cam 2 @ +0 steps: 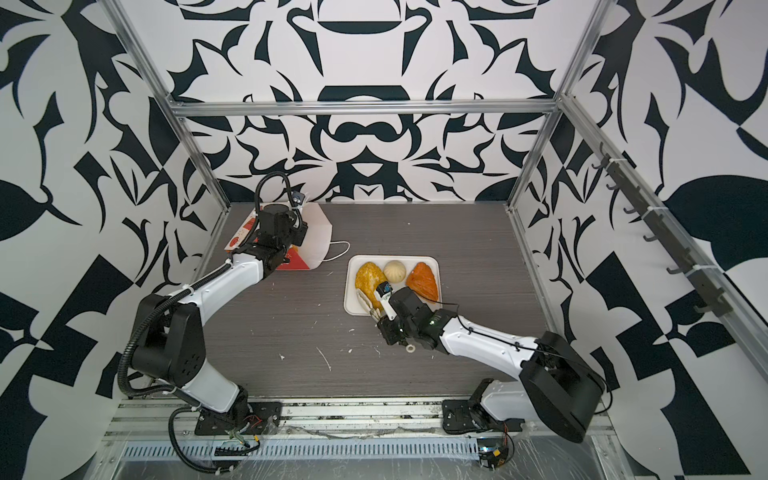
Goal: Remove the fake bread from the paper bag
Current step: 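Lift the open tongs away from the sesame bun toward the bag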
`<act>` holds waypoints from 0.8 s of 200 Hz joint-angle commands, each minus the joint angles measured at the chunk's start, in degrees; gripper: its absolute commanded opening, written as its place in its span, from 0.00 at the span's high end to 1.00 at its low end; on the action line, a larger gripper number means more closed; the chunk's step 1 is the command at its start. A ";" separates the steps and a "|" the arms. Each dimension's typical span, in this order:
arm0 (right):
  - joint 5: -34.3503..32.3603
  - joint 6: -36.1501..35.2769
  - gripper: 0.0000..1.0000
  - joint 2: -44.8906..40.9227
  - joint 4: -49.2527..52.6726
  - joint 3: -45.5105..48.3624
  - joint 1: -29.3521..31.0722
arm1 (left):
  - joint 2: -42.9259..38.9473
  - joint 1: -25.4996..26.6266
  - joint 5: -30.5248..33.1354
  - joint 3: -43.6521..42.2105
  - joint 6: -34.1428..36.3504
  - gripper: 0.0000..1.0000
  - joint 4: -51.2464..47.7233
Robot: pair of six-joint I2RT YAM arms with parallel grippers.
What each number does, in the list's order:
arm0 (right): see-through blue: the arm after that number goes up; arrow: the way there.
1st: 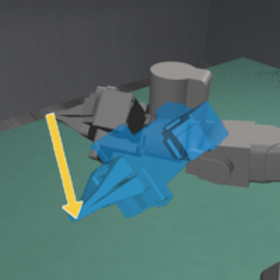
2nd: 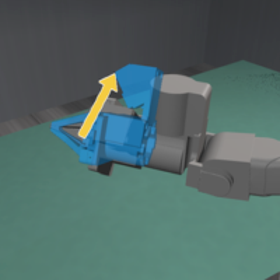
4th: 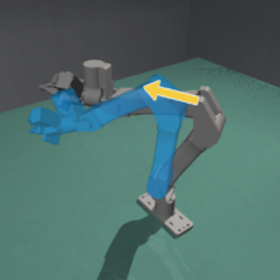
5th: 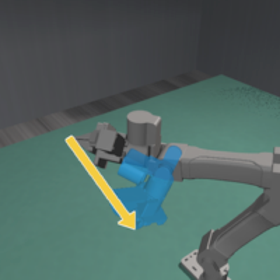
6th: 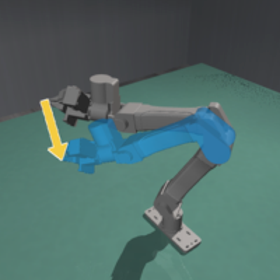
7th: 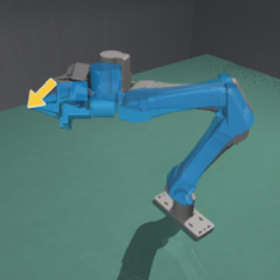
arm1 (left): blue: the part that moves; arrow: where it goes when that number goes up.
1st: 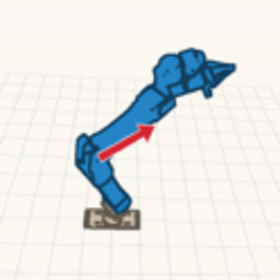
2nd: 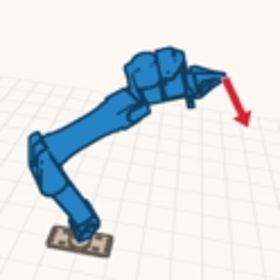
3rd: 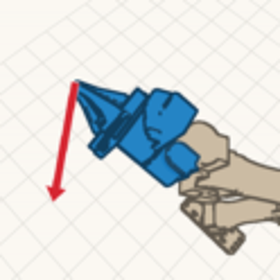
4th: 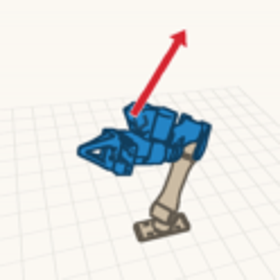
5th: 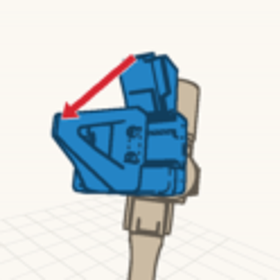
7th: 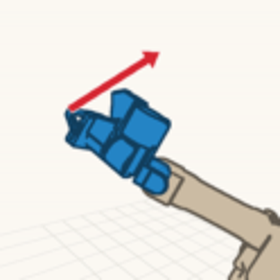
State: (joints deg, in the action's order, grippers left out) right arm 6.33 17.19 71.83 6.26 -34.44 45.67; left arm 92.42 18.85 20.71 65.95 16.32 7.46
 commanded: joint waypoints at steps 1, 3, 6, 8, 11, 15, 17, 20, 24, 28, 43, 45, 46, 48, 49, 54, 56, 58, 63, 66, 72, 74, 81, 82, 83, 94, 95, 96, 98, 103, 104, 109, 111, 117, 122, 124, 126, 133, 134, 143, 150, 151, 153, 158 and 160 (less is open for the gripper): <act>-2.72 1.54 0.86 -4.21 4.03 0.23 -0.40 | 0.31 -0.22 -0.20 -0.57 -0.55 0.91 0.97; -2.81 1.58 0.86 -4.27 4.20 0.24 -0.36 | 0.35 -0.22 -0.18 -0.56 -0.51 0.91 0.97; -3.33 1.84 0.86 -4.80 4.85 0.31 -0.36 | 0.39 -0.22 -0.29 -0.49 -0.52 0.91 0.97; -3.47 1.95 0.86 -4.92 5.00 0.32 -0.38 | 0.39 -0.22 -0.31 -0.48 -0.50 0.91 0.97; -3.86 2.15 0.86 -5.30 5.57 0.42 -0.40 | 0.47 -0.22 -0.37 -0.42 -0.50 0.91 0.97; -3.92 2.22 0.86 -5.65 6.14 0.55 -0.41 | 0.40 -0.22 -0.47 -0.37 -0.44 0.91 0.97; -3.92 2.19 0.86 -5.89 6.33 0.59 -0.41 | 0.39 -0.22 -0.49 -0.38 -0.44 0.91 0.97; -3.96 2.22 0.87 -6.21 6.57 0.74 -0.41 | 0.54 -0.22 -0.53 -0.30 -0.44 0.91 0.97; -4.15 2.35 0.87 -6.50 6.80 0.85 -0.41 | 0.55 -0.22 -0.57 -0.29 -0.41 0.91 0.91; -4.37 2.54 0.86 -6.90 7.00 0.99 -0.36 | 0.54 -0.22 -0.69 -0.22 -0.41 0.91 0.88; -4.68 2.68 0.87 -7.79 7.88 1.21 -0.41 | 0.60 -0.26 -0.75 -0.05 -0.37 0.91 0.84; -4.77 2.76 0.87 -7.88 8.06 1.21 -0.41 | 0.62 -0.23 -0.76 -0.04 -0.33 0.91 0.81; -4.85 2.76 0.87 -7.95 8.20 1.21 -0.36 | 0.59 -0.22 -0.76 -0.04 -0.33 0.91 0.80; -4.97 2.81 0.87 -8.05 8.40 1.21 -0.40 | 0.64 -0.22 -0.71 0.03 -0.37 0.91 0.80; -4.99 2.83 0.87 -8.08 8.45 1.21 -0.40 | 0.65 -0.22 -0.74 0.04 -0.34 0.91 0.80; -5.16 2.79 0.87 -8.39 8.64 1.34 -0.40 | 0.57 -0.22 -0.76 0.07 -0.38 0.91 0.79; -5.22 2.77 0.87 -8.49 8.80 1.38 -0.40 | 0.59 -0.22 -0.76 0.06 -0.31 0.91 0.80; -5.30 2.78 0.87 -8.60 8.89 1.39 -0.41 | 0.57 -0.22 -0.76 0.05 -0.30 0.91 0.78; -5.49 2.78 0.87 -9.00 9.19 1.54 -0.41 | 0.59 -0.22 -0.68 0.07 -0.17 0.91 0.77; -5.45 2.76 0.87 -9.18 9.21 1.56 -0.41 | 0.55 -0.22 -0.63 0.01 -0.15 0.91 0.73; -5.28 2.72 0.87 -9.54 9.06 1.56 -0.38 | 0.40 -0.22 -0.73 -0.03 -0.17 0.91 0.75; -5.27 2.77 0.87 -9.63 8.97 1.56 -0.38 | 0.39 -0.22 -0.75 -0.04 -0.20 0.91 0.79; -5.17 2.77 0.87 -9.85 8.62 1.42 -0.41 | 0.41 -0.22 -0.66 -0.07 -0.14 0.91 0.70; -5.13 2.77 0.87 -9.90 8.56 1.36 -0.41 | 0.40 -0.22 -0.66 -0.05 -0.14 0.91 0.71; -5.07 2.72 0.87 -9.89 8.49 1.33 -0.41 | 0.40 -0.22 -0.62 -0.04 -0.19 0.91 0.71; -4.46 2.17 0.87 -9.92 8.03 0.59 -0.41 | 0.39 -0.22 -0.60 -0.08 -0.15 0.91 0.71; -4.30 2.16 0.87 -9.89 7.91 0.55 -0.41 | 0.39 -0.22 -0.63 -0.10 -0.14 0.91 0.71; -4.13 2.15 0.87 -9.84 7.77 0.49 -0.41 | 0.35 -0.22 -0.65 -0.07 -0.14 0.91 0.71; -3.73 2.19 0.88 -9.80 7.51 0.37 -0.41 | 0.31 -0.24 -0.71 -0.11 -0.17 0.91 0.71; -2.60 2.15 0.88 -9.66 6.66 -0.02 -0.41 | 0.18 -0.26 -0.75 -0.21 -0.23 0.91 0.71; -2.49 2.19 0.88 -9.59 6.44 -0.06 -0.41 | 0.20 -0.29 -0.76 -0.21 -0.23 0.91 0.71; -1.51 2.15 0.88 -9.25 5.37 -0.27 -0.40 | 0.14 -0.22 -0.84 -0.29 -0.31 0.91 0.68; -1.25 2.26 0.88 -9.08 4.93 -0.39 -0.40 | 0.11 -0.26 -0.80 -0.28 -0.32 0.91 0.75; -0.38 2.32 0.88 -8.49 3.85 -0.70 -0.36 | 0.03 -0.22 -0.78 -0.35 -0.37 0.91 0.76; 0.08 2.43 0.88 -7.84 2.85 -0.88 -0.32 | 0.06 -0.22 -0.84 -0.39 -0.40 0.91 0.80; 0.22 2.48 0.88 -7.52 2.45 -0.94 -0.32 | 0.04 -0.26 -0.85 -0.39 -0.45 0.91 0.80; 0.25 2.49 0.88 -7.22 2.05 -0.97 -0.34 | 0.04 -0.23 -0.85 -0.34 -0.44 0.91 0.75; 1.16 2.43 0.88 -6.05 0.86 -1.14 -0.32 | 0.04 -0.22 -0.91 -0.39 -0.46 0.91 0.70; 1.16 2.41 0.88 -5.89 0.68 -1.15 -0.32 | 0.04 -0.22 -0.92 -0.39 -0.43 0.91 0.75; 1.56 2.34 0.88 -4.37 -0.87 -1.24 -0.32 | -0.01 -0.22 -0.93 -0.46 -0.51 0.91 0.80; 1.89 1.93 0.88 -3.26 -2.12 -1.46 -0.32 | -0.03 -0.22 -0.96 -0.47 -0.50 0.91 0.84; 1.87 1.86 0.88 -3.14 -2.21 -1.48 -0.32 | 0.00 -0.22 -0.95 -0.43 -0.50 0.91 0.82; 1.81 1.77 0.88 -2.87 -2.50 -1.61 -0.32 | 0.03 -0.24 -0.94 -0.49 -0.50 0.91 0.80; 1.53 1.51 0.88 -2.24 -2.95 -1.86 -0.32 | -0.01 -0.22 -0.93 -0.54 -0.50 0.91 0.80; 1.42 1.46 0.88 -2.03 -3.13 -1.99 -0.32 | -0.02 -0.22 -0.91 -0.56 -0.50 0.91 0.80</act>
State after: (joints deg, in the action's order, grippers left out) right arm 6.28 19.31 67.70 10.26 -33.50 45.45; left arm 92.44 18.85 20.21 65.95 16.34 7.46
